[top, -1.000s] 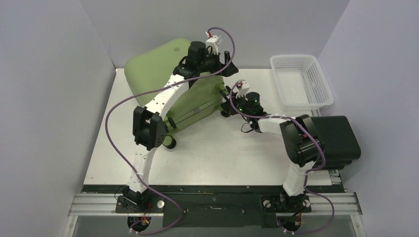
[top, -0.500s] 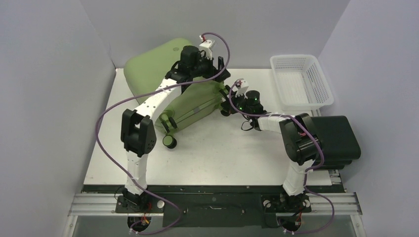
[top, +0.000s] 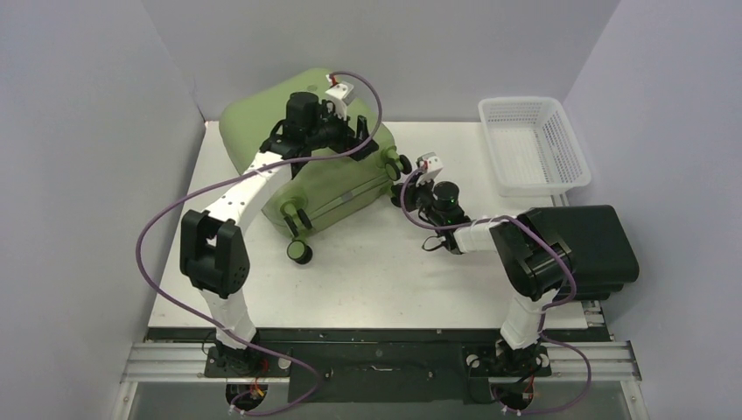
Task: Open, take out, and arrange the luggage
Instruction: Unzip the luggage at the center of the board.
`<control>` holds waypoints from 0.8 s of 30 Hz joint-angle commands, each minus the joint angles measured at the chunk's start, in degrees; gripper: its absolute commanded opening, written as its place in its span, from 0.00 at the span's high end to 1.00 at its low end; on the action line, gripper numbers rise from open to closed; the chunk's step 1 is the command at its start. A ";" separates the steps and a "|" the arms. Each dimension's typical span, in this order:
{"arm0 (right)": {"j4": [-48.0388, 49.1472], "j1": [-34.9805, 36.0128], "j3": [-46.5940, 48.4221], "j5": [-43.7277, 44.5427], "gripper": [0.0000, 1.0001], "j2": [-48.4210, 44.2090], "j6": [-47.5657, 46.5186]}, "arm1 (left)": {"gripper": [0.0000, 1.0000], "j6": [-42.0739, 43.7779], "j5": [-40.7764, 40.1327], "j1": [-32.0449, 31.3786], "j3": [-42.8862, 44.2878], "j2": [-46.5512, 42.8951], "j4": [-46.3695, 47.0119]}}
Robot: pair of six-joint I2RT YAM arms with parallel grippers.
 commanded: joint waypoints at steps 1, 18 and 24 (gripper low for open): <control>5.49 2.15 -5.29 -2.05 1.00 -1.45 2.90 | 0.09 0.57 0.97 2.61 -7.76 3.04 -24.00; 25.60 5.97 -15.49 -4.28 1.00 1.92 2.06 | 0.04 -5.51 10.91 -5.22 25.03 15.24 -22.41; 25.49 3.61 -15.70 0.58 1.00 2.78 4.31 | 0.04 -8.85 13.61 -10.18 32.18 24.48 -22.73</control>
